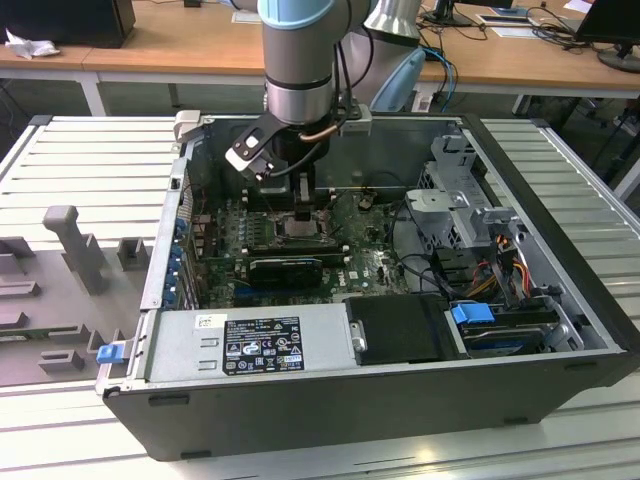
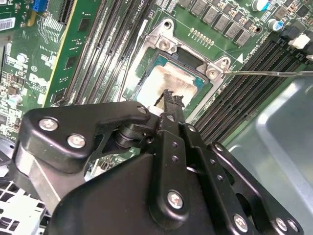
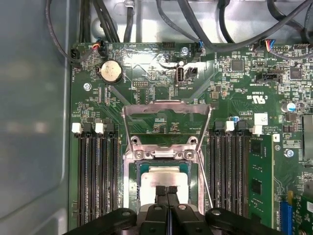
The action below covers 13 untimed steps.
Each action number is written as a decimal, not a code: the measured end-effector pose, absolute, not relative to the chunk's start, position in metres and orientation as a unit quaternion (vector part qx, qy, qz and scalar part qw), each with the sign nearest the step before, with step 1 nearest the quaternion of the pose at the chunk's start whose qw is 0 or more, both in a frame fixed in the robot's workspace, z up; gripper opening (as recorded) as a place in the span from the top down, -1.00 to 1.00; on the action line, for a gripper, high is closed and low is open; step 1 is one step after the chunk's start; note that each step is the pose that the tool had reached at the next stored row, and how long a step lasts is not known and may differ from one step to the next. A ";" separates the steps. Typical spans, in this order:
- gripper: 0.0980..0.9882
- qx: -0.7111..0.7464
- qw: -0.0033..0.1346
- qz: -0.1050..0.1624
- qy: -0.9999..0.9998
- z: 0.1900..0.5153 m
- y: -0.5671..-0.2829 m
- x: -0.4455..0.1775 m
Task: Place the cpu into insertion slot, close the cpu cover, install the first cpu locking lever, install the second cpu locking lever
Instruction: 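Place the cpu into insertion slot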
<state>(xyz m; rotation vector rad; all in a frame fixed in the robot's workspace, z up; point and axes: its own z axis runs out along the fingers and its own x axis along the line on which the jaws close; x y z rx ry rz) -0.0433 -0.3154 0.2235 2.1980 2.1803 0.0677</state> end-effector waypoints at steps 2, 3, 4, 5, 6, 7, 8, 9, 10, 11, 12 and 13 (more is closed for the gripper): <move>0.98 0.710 0.023 0.021 0.704 0.225 -0.315 -0.043; 0.98 0.710 0.023 0.021 0.704 0.228 -0.315 -0.043; 0.98 0.710 0.023 0.021 0.704 0.228 -0.315 -0.043; 0.98 0.710 0.023 0.021 0.704 0.229 -0.315 -0.043; 0.98 0.710 0.023 0.021 0.704 0.229 -0.315 -0.043; 0.98 0.710 0.023 0.021 0.704 0.230 -0.315 -0.043; 0.98 0.710 0.023 0.021 0.704 0.231 -0.315 -0.043; 0.98 0.710 0.023 0.021 0.704 0.231 -0.315 -0.043; 0.98 0.710 0.023 0.021 0.704 0.232 -0.315 -0.043; 0.98 0.710 0.023 0.021 0.704 0.233 -0.315 -0.043; 0.98 0.710 0.023 0.021 0.704 0.234 -0.315 -0.043; 0.98 0.710 0.023 0.021 0.704 0.235 -0.315 -0.043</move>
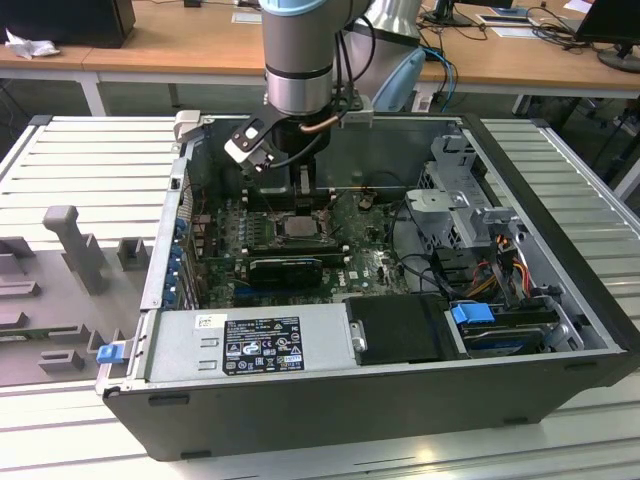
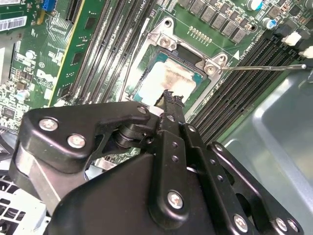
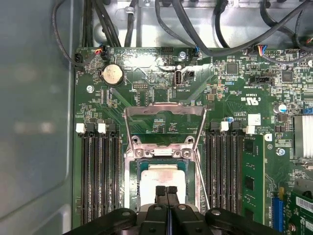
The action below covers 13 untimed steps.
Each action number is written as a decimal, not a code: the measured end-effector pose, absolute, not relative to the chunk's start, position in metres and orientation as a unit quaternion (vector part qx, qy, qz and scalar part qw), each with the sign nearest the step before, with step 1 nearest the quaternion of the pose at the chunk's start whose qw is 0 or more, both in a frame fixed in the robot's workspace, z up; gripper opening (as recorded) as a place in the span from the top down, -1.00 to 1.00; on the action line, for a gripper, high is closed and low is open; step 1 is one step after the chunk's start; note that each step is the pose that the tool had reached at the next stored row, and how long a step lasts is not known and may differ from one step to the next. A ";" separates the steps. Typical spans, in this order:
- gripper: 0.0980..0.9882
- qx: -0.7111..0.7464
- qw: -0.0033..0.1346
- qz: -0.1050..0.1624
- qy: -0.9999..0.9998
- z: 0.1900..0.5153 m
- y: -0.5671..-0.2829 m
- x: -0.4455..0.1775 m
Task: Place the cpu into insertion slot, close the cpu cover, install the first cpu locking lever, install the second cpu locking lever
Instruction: 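Place the cpu into insertion slot, then close the cpu cover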
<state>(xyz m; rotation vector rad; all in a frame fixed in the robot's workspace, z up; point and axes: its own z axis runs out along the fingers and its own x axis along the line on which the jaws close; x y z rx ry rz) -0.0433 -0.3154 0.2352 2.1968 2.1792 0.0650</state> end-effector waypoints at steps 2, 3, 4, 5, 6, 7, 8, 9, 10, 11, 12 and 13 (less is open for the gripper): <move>0.98 0.710 0.023 0.021 0.704 0.237 -0.315 -0.043; 0.98 0.710 0.023 0.021 0.704 0.237 -0.315 -0.043; 0.98 0.710 0.023 0.021 0.704 0.237 -0.315 -0.042; 0.98 0.710 0.023 0.021 0.704 0.237 -0.315 -0.038; 0.98 0.710 0.023 0.021 0.704 0.237 -0.315 -0.037; 0.98 0.710 0.023 0.021 0.704 0.238 -0.315 -0.036; 0.98 0.710 0.023 0.021 0.704 0.239 -0.315 -0.036; 0.98 0.710 0.024 0.021 0.704 0.240 -0.315 -0.036; 0.98 0.710 0.024 0.020 0.704 0.241 -0.315 -0.036; 0.98 0.710 0.024 0.020 0.704 0.243 -0.315 -0.036; 0.98 0.710 0.024 0.020 0.704 0.246 -0.315 -0.036; 0.98 0.710 0.025 0.019 0.704 0.248 -0.315 -0.036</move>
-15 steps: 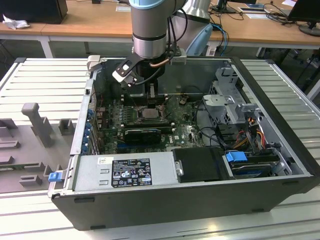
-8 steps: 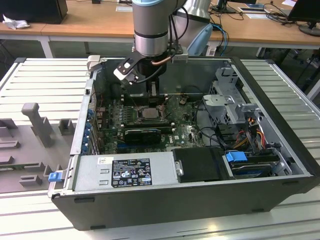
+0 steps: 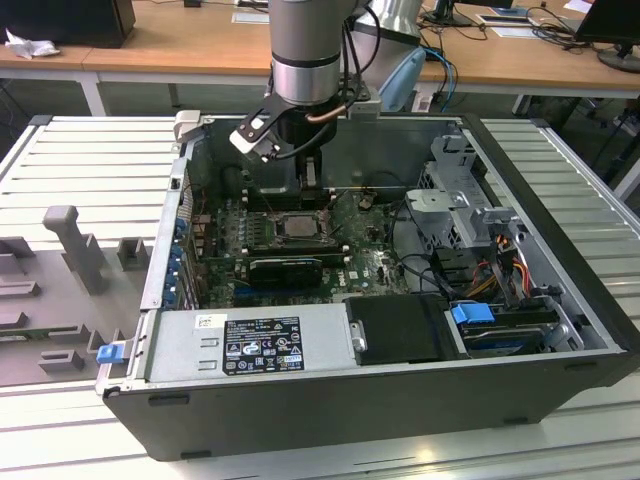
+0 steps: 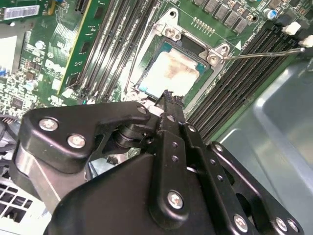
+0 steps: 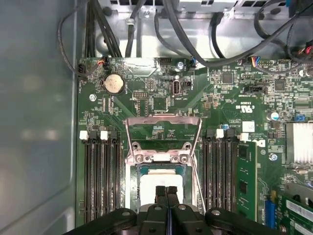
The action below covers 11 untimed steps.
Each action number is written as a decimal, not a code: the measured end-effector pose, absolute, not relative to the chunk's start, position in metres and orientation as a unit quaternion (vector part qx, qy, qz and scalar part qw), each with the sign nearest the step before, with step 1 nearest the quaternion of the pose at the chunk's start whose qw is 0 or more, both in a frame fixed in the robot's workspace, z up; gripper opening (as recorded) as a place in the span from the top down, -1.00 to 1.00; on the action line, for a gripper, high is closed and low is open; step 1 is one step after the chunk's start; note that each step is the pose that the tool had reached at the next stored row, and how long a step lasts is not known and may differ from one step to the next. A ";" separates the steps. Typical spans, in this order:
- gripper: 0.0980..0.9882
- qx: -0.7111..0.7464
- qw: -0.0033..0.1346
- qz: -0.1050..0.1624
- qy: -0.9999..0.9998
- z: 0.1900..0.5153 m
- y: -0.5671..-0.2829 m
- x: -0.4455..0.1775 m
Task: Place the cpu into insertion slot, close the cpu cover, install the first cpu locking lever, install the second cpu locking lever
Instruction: 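Close the cpu cover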
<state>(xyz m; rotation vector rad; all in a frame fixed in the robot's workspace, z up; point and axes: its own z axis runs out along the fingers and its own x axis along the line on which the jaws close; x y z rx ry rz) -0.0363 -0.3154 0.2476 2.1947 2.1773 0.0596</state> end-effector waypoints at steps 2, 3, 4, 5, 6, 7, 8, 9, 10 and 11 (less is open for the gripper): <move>0.98 0.710 0.025 0.019 0.704 0.248 -0.316 -0.035; 0.98 0.710 0.025 0.019 0.703 0.248 -0.316 -0.034; 0.98 0.711 0.025 0.019 0.703 0.248 -0.316 -0.031; 0.98 0.711 0.025 0.019 0.703 0.248 -0.316 -0.030; 0.98 0.711 0.025 0.019 0.703 0.249 -0.316 -0.030; 0.98 0.711 0.025 0.019 0.703 0.251 -0.316 -0.030; 0.98 0.711 0.025 0.019 0.703 0.253 -0.316 -0.030; 0.98 0.711 0.025 0.019 0.703 0.257 -0.316 -0.030; 0.98 0.711 0.025 0.019 0.703 0.258 -0.316 -0.030; 0.98 0.711 0.025 0.019 0.703 0.258 -0.316 -0.027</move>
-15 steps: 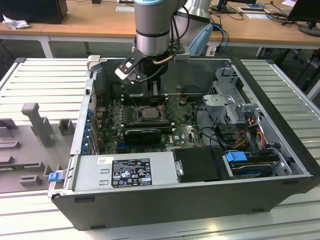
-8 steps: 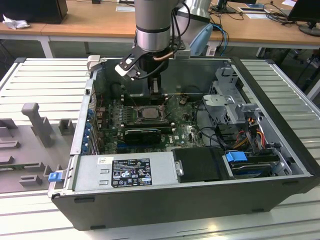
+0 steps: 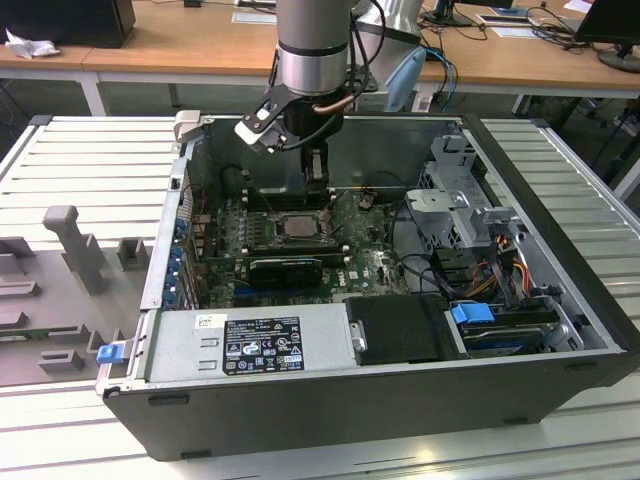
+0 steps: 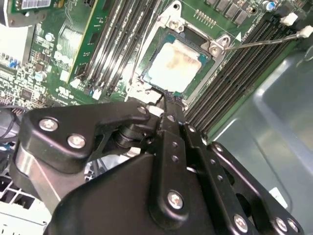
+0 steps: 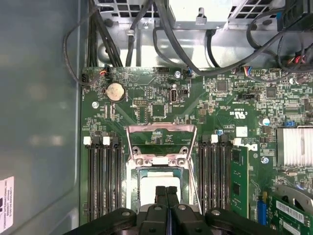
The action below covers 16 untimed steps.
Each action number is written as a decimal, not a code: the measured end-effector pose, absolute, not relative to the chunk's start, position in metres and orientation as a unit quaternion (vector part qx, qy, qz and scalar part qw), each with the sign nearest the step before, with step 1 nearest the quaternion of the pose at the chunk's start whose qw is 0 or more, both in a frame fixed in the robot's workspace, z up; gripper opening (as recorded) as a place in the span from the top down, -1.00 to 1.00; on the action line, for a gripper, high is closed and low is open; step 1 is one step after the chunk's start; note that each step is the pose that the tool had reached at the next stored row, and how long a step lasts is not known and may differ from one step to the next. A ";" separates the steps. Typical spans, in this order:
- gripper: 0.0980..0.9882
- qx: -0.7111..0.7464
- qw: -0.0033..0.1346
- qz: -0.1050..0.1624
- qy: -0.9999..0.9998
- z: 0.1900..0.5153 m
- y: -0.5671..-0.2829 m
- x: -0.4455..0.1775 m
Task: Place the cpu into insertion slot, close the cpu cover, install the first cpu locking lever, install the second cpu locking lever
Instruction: 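Close the cpu cover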
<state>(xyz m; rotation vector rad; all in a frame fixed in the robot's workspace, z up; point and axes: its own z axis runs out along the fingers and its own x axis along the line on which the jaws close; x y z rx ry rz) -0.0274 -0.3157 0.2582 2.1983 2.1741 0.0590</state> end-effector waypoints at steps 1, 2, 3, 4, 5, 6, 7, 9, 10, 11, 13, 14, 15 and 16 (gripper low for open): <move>0.98 0.711 0.024 0.019 0.703 0.258 -0.316 -0.024; 0.98 0.711 0.024 0.018 0.703 0.258 -0.316 -0.020; 0.98 0.711 0.023 0.017 0.703 0.259 -0.316 -0.018; 0.98 0.711 0.023 0.017 0.703 0.260 -0.316 -0.018; 0.98 0.711 0.023 0.017 0.703 0.265 -0.316 -0.018; 0.98 0.711 0.022 0.017 0.703 0.267 -0.316 -0.015; 0.98 0.711 0.022 0.016 0.703 0.267 -0.316 -0.010; 0.98 0.711 0.020 0.014 0.703 0.267 -0.316 0.003; 0.98 0.711 0.020 0.014 0.703 0.267 -0.316 0.007; 0.98 0.711 0.019 0.013 0.703 0.267 -0.316 0.012; 0.98 0.710 0.018 0.012 0.704 0.267 -0.316 0.023; 0.98 0.708 0.018 0.012 0.706 0.267 -0.316 0.026; 0.98 0.704 0.018 0.012 0.710 0.267 -0.316 0.028; 0.98 0.701 0.018 0.012 0.713 0.267 -0.316 0.031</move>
